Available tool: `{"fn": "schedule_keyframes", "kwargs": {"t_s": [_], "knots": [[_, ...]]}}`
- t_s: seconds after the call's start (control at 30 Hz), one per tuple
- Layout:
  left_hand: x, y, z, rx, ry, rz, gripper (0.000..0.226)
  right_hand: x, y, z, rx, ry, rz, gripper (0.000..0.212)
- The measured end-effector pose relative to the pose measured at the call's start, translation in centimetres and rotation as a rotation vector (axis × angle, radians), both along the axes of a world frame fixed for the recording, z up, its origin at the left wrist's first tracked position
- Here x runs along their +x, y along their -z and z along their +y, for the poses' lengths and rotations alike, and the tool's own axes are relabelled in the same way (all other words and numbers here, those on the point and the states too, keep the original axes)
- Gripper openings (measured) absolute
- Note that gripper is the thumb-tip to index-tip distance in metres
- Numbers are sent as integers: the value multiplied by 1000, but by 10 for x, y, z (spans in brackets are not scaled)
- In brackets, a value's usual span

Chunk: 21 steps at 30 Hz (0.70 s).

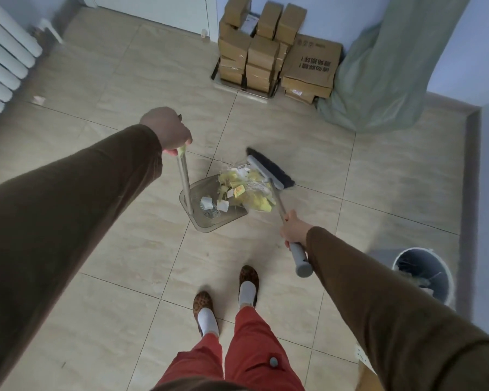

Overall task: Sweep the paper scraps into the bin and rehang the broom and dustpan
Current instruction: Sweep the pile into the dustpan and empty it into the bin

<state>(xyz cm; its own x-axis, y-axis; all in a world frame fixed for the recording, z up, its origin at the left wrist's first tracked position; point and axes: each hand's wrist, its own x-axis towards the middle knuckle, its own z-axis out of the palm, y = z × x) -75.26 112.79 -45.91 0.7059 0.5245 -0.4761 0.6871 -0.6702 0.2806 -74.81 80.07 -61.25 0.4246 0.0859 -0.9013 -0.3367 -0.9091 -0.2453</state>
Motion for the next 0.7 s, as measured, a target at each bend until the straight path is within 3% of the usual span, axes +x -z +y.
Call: {"fn": "schedule_keyframes", "kwargs": {"t_s": [0.37,0.57,0.7], "knots": [[-14,16,-40,-92,-72,-12,23,-45,-68,-49,176,10,100,43],[-46,24,-28,-220,-147,-6,27,-67,-108,-103,156,39,-14,40],[-65,23,-25,-378,-216,24,33,-68,-101,-98,133,91,-79,38]]}}
